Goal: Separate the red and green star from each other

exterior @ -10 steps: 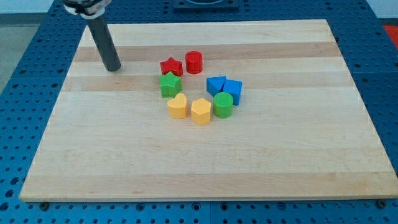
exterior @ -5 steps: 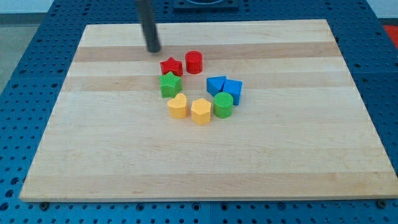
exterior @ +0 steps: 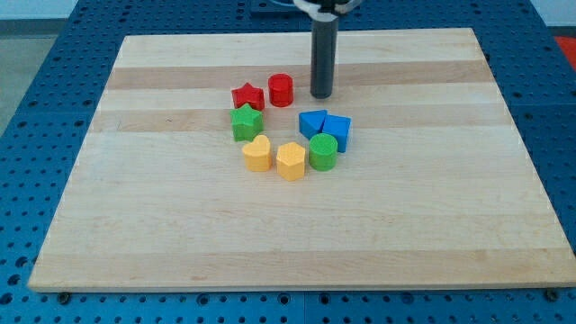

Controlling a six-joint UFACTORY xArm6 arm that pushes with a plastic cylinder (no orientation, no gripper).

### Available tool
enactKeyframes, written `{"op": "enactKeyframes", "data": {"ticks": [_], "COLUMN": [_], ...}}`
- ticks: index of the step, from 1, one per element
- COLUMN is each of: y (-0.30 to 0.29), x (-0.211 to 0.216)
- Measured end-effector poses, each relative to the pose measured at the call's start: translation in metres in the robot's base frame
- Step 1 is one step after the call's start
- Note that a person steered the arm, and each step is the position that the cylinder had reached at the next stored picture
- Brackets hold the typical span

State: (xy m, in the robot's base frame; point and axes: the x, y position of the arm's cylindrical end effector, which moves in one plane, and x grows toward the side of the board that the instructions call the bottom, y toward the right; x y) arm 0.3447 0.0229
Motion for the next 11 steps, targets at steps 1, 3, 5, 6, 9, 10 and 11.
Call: {"op": "enactKeyframes", "data": {"ticks": [1, 3, 5, 6, 9, 10, 11], "y": [-0.023, -0.08, -0.11, -0.11, -0.108, -0.108, -0.103], "x": [0.016, 0.017, 0.025, 0.036, 0.042, 0.042, 0.042]}}
